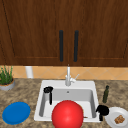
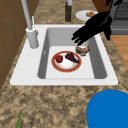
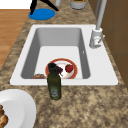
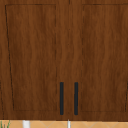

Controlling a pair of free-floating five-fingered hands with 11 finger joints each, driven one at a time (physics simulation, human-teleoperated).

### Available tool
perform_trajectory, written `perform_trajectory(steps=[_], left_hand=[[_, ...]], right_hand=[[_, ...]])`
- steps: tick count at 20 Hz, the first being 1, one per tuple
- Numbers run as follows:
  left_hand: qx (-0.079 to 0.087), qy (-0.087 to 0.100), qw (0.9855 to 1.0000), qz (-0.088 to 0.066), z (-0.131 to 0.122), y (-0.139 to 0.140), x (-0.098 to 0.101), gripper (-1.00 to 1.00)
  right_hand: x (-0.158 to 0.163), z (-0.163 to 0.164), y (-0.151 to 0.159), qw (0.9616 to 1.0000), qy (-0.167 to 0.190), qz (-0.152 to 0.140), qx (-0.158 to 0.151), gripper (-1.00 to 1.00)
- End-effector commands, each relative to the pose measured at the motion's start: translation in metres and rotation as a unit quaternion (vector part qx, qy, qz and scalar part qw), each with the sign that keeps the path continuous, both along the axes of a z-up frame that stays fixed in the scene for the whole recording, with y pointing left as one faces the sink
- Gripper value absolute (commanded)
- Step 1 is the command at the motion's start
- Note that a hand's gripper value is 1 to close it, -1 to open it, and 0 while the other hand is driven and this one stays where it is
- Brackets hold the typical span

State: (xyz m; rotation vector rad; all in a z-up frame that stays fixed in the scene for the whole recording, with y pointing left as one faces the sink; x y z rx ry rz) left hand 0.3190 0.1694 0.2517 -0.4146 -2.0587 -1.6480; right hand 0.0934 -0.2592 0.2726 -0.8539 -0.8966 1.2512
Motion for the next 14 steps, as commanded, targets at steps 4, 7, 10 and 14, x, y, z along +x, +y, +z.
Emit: perform_trajectory(steps=[4,7,10,14], left_hand=[[0.000,-0.020,0.9998,-0.008,0.019,0.006,-0.046,-1.00],[0.000,-0.014,0.9999,-0.009,0.027,0.005,-0.062,-1.00],[0.001,-0.011,0.9999,-0.008,0.032,0.006,-0.076,-1.00],[-0.001,-0.017,0.9999,-0.004,0.043,0.006,-0.093,-1.00]], right_hand=[[0.000,0.000,0.000,1.0000,0.000,0.000,0.000,0.00],[0.000,0.000,0.000,1.0000,0.000,0.000,0.000,0.00],[0.000,0.000,0.000,1.0000,0.000,0.000,0.000,0.00],[0.000,0.000,0.000,1.0000,0.000,0.000,0.000,0.00]])
